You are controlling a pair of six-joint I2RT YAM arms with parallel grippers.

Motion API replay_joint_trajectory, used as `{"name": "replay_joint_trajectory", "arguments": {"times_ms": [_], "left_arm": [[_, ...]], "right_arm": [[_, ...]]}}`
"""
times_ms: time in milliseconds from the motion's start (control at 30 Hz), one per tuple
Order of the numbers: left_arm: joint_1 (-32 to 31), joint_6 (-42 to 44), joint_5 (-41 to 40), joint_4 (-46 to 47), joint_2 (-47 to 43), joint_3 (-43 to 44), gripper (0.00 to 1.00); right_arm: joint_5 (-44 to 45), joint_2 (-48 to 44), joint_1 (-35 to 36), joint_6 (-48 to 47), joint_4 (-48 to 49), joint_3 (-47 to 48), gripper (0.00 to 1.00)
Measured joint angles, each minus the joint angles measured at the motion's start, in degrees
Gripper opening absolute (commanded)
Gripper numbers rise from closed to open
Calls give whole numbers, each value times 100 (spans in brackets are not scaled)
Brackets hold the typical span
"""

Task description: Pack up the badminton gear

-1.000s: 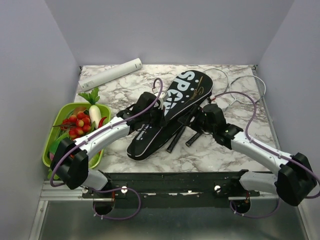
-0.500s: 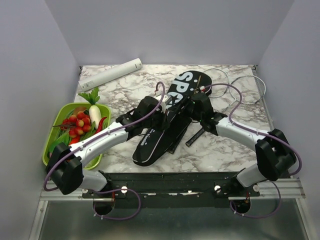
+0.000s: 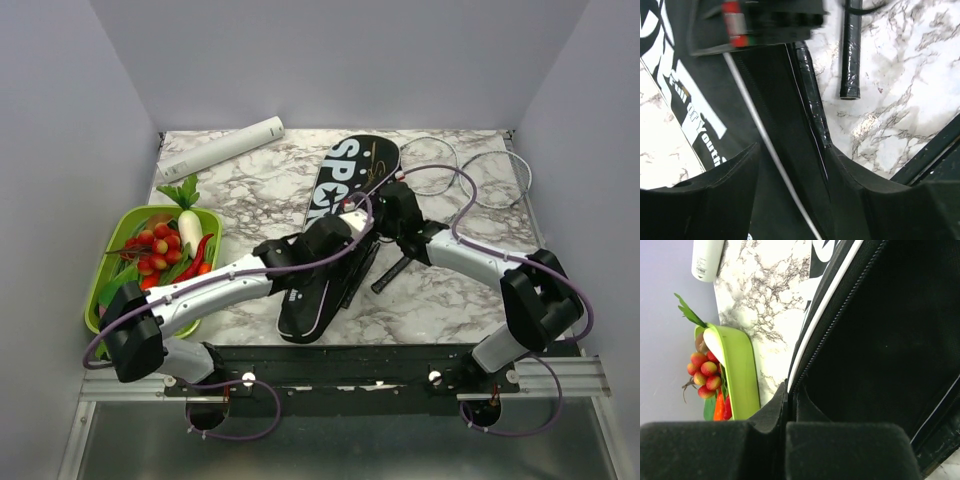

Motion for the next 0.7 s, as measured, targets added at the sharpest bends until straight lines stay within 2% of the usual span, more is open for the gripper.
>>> {"name": "replay_joint_trajectory", "arguments": {"times_ms": [167, 333, 533, 700], "left_arm": [[-962, 238, -1294, -616, 546, 584, 65], [-1659, -20, -2776, -1429, 1314, 981, 65], [-2103, -636, -4138, -2236, 1987, 1036, 65], [-2385, -1104, -4804, -2778, 2002, 1088, 63]], "right_arm": [[26, 48, 0, -114, -168, 280, 1], [50, 92, -24, -173, -262, 382, 1], [66, 111, -37, -232, -302, 382, 1], [72, 111, -37, -278, -302, 382, 0]]}}
